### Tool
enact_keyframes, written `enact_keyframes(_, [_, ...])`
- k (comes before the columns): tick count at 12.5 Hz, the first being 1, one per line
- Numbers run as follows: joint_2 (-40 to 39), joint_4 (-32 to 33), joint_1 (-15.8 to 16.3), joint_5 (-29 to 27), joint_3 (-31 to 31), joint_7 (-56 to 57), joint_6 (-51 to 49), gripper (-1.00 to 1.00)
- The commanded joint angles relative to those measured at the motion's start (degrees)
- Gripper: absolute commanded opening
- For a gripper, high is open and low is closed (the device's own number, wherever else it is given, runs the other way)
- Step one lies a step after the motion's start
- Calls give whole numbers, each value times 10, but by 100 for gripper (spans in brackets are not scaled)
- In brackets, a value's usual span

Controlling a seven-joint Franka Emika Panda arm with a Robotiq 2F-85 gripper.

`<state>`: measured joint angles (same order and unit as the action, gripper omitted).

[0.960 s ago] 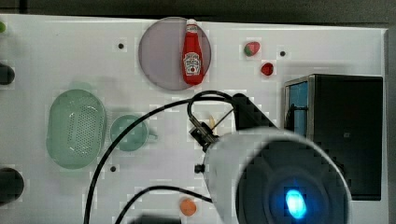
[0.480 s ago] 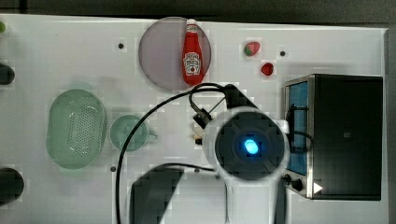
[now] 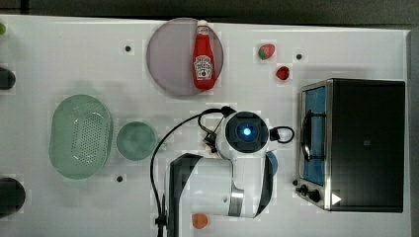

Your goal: Pick Banana and place it in mug.

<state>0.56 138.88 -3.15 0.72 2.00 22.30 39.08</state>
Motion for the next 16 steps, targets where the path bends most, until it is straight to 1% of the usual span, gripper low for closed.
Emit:
enact_keyframes(1, [-31, 7, 10, 0, 9, 181, 83, 100])
enact_keyframes(3, [-77, 14, 10, 0, 9, 242, 131, 100])
enact_keyframes(4, [-100, 15, 10, 0, 9, 252, 157, 100])
enact_keyframes(8, [-179, 19, 11, 0, 7, 252, 251, 100])
enact_keyframes(11, [-212, 19, 12, 0, 3, 251, 272, 100])
enact_keyframes(12, [-217, 16, 12, -1, -1, 250, 279, 93])
enact_keyframes(13, [-218, 20, 11, -1, -1, 250, 288, 65])
enact_keyframes(16, [-206, 26, 12, -1, -2, 250, 298, -4])
